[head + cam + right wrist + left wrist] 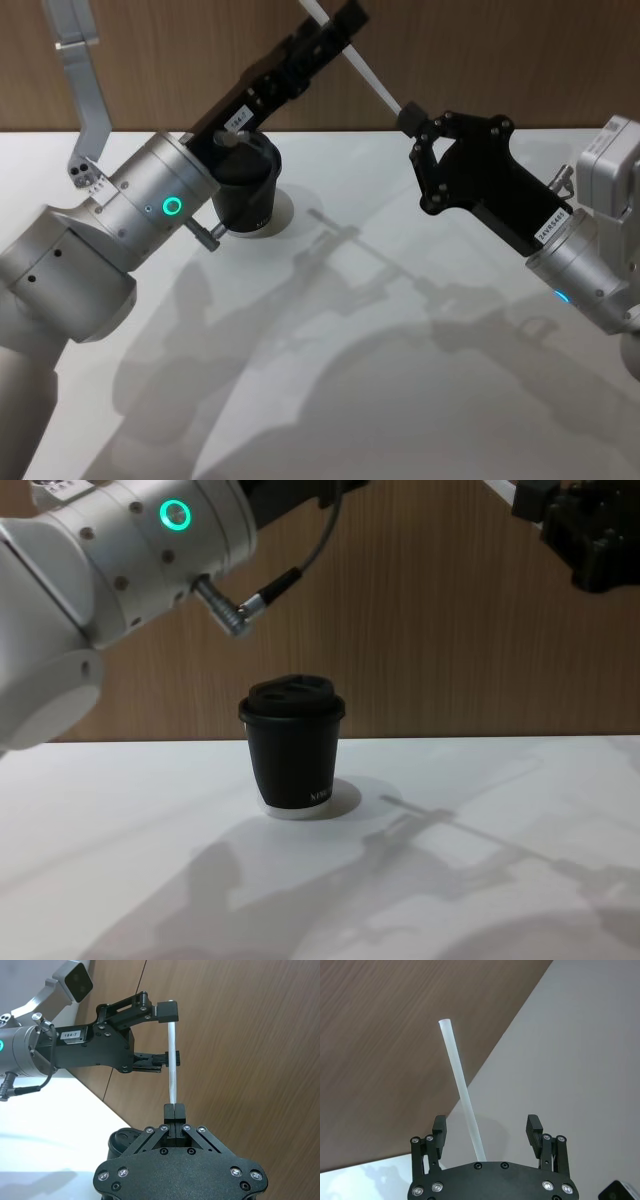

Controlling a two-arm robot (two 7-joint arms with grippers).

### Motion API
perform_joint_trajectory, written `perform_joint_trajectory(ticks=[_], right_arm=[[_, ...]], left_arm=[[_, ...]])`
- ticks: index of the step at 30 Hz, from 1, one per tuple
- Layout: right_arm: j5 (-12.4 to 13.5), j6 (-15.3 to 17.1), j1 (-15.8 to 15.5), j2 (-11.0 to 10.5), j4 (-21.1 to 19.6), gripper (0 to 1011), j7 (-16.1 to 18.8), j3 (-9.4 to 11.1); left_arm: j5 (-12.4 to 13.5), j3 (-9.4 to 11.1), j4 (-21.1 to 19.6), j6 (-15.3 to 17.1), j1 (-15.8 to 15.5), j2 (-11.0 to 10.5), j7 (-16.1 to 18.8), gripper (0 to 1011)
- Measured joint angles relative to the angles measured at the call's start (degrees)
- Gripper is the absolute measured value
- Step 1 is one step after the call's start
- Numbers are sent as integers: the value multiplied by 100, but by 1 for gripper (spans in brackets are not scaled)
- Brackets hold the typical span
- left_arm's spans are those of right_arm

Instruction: Pick up the straw with one hand, pass it to the other hand, and insert it into the cup.

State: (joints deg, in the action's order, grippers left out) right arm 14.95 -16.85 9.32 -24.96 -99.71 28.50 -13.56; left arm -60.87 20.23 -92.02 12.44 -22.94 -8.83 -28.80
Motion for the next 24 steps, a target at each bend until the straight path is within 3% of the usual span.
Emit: perform_joint_trajectory(ticks=[10,24], right_arm=[[0,0,0,0,0,2,0,0],[0,1,0,0,0,2,0,0]], left_arm=[[-270,43,250,36,-145,179,-72,1000],[-407,64,372,49,-215,262,-105,999]])
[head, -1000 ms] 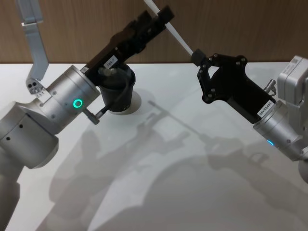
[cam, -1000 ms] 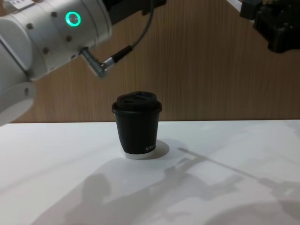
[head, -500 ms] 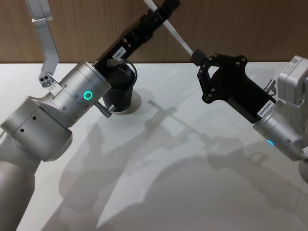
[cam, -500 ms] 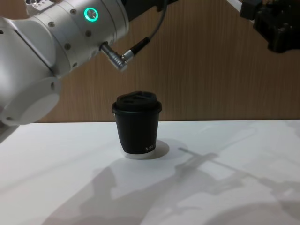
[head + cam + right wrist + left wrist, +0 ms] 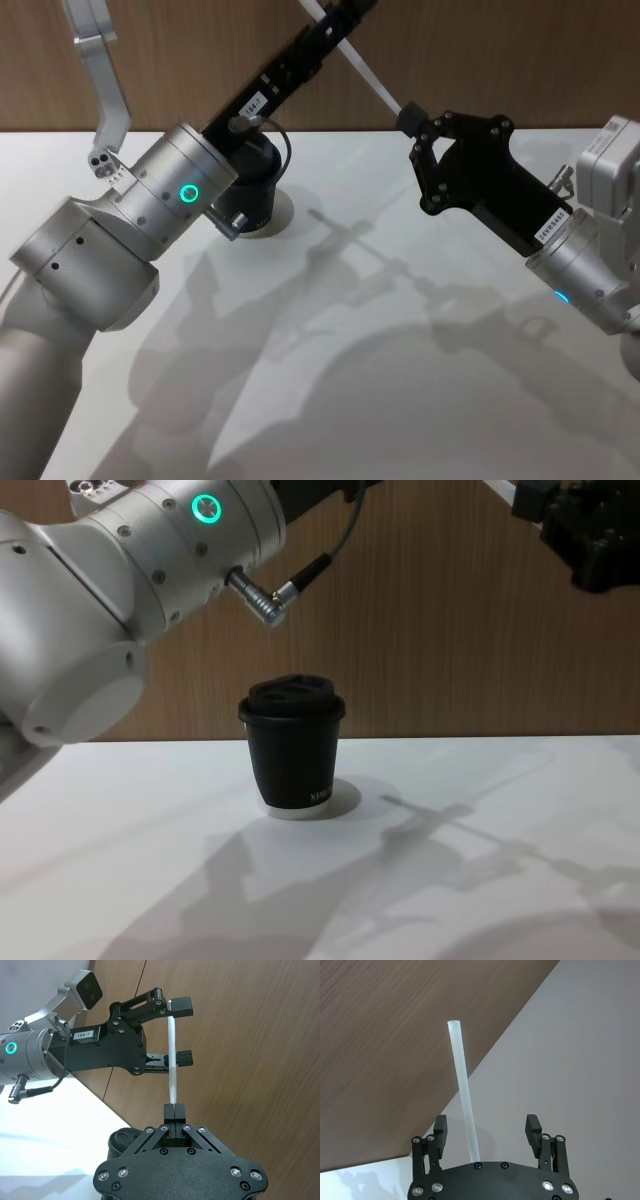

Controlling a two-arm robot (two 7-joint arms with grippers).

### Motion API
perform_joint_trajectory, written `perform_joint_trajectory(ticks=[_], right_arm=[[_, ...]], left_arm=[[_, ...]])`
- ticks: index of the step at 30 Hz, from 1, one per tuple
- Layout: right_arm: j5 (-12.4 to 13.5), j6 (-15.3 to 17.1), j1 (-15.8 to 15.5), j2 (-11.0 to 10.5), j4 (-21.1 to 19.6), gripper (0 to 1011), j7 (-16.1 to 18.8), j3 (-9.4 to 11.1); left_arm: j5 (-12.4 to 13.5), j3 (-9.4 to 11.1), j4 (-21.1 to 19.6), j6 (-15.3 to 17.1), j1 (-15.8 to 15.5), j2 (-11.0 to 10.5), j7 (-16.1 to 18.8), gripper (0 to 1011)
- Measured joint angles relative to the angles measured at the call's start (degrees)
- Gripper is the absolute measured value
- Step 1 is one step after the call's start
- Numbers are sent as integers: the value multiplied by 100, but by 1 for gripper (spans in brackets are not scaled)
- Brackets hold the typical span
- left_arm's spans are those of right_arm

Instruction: Pick up the straw with one hand, pass it to the other hand, and insert it into the cup.

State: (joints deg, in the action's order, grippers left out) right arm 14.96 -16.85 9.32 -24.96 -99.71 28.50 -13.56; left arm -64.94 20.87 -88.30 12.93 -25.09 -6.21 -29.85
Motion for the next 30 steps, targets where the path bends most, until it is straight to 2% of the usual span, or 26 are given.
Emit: perform_joint_trajectory(ticks=[4,8,9,10,21,23,26,29,30], right_arm=[[0,0,0,0,0,2,0,0],[1,0,0,0,0,2,0,0],[0,0,0,0,0,2,0,0],[0,0,0,0,0,2,0,0],[0,0,0,0,0,2,0,0],[0,0,0,0,0,2,0,0],[1,0,0,0,0,2,0,0],[0,0,0,0,0,2,0,0],[0,0,0,0,0,2,0,0]], left_arm=[[-13,2,12,2,-5,10,-2,925],[-29,5,26,4,-14,18,-5,792],[-32,5,30,5,-16,21,-6,792],[-34,6,32,6,-17,22,-6,732],[-50,9,46,7,-24,30,-12,428],[-52,9,48,7,-25,31,-12,323],[-53,9,50,6,-27,32,-12,266],[-55,8,52,7,-28,33,-12,126],[-55,8,52,7,-29,34,-12,126]])
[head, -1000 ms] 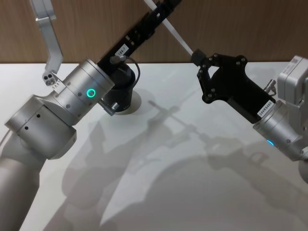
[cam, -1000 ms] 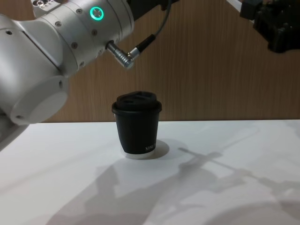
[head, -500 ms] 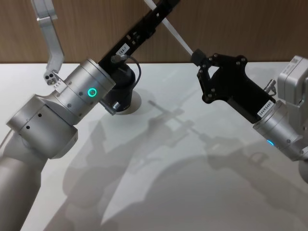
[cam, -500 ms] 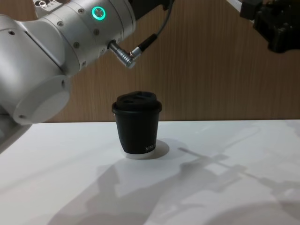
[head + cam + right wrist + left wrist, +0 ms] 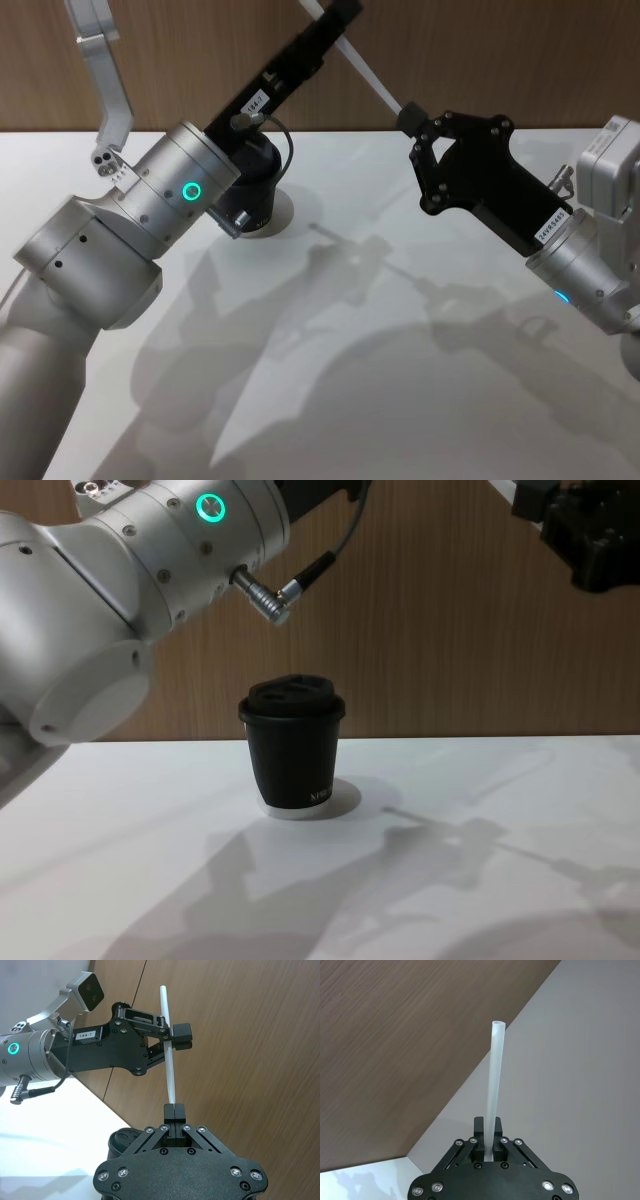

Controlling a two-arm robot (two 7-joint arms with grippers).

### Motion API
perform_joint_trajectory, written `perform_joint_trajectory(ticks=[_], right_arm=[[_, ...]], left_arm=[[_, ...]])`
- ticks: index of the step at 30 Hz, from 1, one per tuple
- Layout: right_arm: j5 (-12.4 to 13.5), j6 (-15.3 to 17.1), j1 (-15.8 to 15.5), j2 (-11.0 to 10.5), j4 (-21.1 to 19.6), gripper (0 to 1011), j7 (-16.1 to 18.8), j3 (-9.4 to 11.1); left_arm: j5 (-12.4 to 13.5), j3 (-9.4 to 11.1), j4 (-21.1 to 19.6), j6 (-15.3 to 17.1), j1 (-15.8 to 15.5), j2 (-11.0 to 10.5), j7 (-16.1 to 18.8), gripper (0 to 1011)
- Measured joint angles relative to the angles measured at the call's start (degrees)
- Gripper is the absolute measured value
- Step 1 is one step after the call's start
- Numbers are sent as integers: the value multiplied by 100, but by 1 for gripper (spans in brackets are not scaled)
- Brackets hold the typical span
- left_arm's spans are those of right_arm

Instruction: Pick up the straw with one hand, pass it to the other hand, and insert it into the cup.

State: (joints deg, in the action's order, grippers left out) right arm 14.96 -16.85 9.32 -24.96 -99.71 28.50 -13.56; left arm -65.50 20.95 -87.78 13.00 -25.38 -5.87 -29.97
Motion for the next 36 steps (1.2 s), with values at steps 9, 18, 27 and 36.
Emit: perform_joint_trajectory(ticks=[9,18,27,36], right_arm=[[0,0,0,0,0,2,0,0],[0,0,0,0,0,135,0,0],[0,0,0,0,0,436,0,0],[0,0,0,0,0,742,0,0]], left_arm=[[-4,0,3,-1,-1,4,0,8],[-6,0,3,-1,-2,4,-1,5],[-6,0,3,-1,-1,4,0,5],[64,25,-18,-39,-1,-39,34,5]])
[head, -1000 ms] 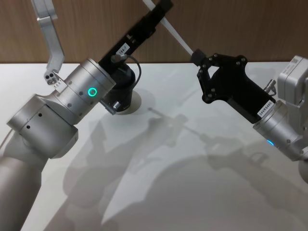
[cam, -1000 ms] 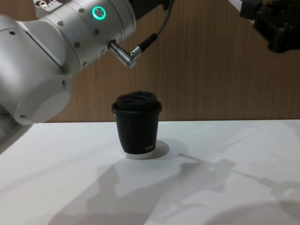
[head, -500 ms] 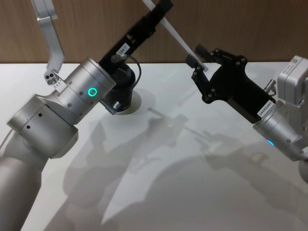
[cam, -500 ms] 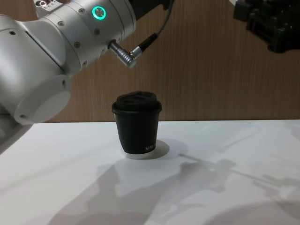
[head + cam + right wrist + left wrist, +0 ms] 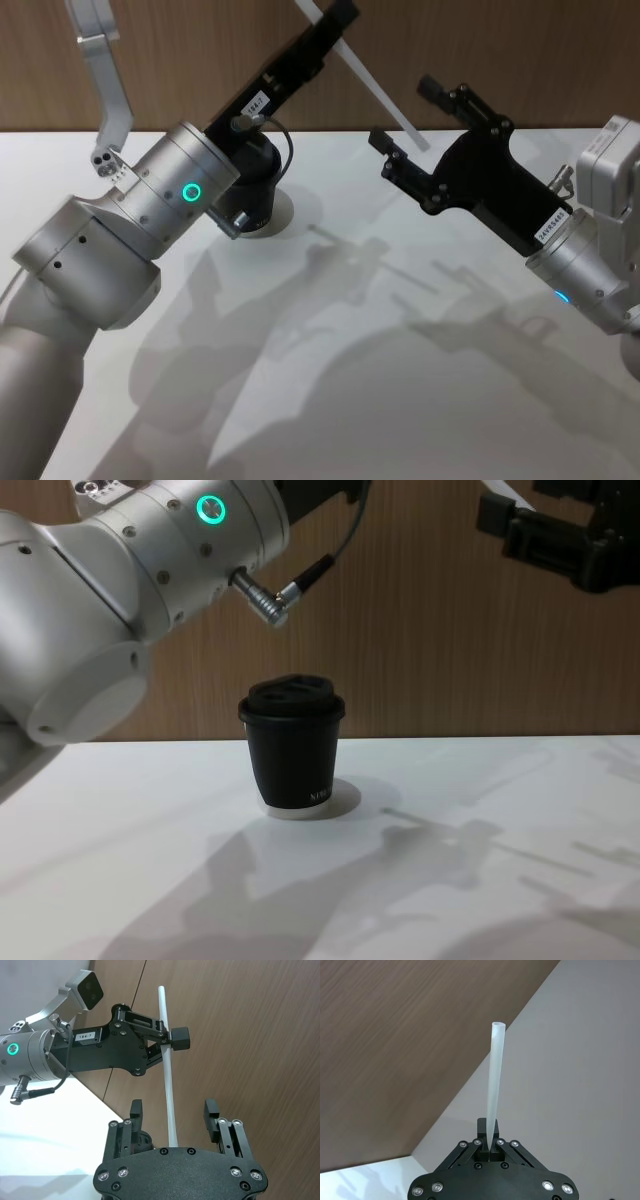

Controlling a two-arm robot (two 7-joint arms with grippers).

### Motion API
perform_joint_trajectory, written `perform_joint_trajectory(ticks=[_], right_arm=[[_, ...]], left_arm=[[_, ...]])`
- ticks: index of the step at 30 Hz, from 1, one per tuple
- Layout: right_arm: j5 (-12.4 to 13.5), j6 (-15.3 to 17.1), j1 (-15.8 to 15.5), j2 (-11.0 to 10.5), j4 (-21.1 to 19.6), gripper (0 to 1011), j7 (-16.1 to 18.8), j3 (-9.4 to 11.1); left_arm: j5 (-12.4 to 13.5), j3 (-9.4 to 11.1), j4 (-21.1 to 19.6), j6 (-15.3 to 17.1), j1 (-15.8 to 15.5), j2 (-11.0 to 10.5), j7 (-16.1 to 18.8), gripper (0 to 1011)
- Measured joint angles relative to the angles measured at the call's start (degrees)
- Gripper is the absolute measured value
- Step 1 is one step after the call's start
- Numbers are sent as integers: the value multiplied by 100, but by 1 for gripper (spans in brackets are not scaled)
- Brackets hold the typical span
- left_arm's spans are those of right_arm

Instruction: Pick up the straw with one hand, pass it to the other hand, and insert it into the cup.

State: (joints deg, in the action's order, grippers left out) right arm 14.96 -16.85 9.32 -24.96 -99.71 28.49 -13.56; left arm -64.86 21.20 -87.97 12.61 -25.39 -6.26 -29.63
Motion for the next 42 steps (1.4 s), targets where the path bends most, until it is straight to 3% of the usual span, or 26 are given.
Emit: perform_joint_trajectory(ticks=[5,11,21,28,34,42], right_arm=[[0,0,0,0,0,856,0,0],[0,0,0,0,0,1001,0,0],[1,0,0,0,0,1001,0,0],[0,0,0,0,0,1001,0,0],[0,0,0,0,0,1001,0,0],[0,0,0,0,0,1001,0,0]], left_arm=[[188,37,-66,-99,-1,-90,101,5],[606,112,-227,-313,8,-283,317,5],[1378,252,-551,-640,15,-635,713,5],[1926,327,-812,-694,-12,-886,1035,5],[2299,372,-1032,-542,-59,-1073,1312,5],[2743,406,-1397,69,-189,-1356,1772,5]])
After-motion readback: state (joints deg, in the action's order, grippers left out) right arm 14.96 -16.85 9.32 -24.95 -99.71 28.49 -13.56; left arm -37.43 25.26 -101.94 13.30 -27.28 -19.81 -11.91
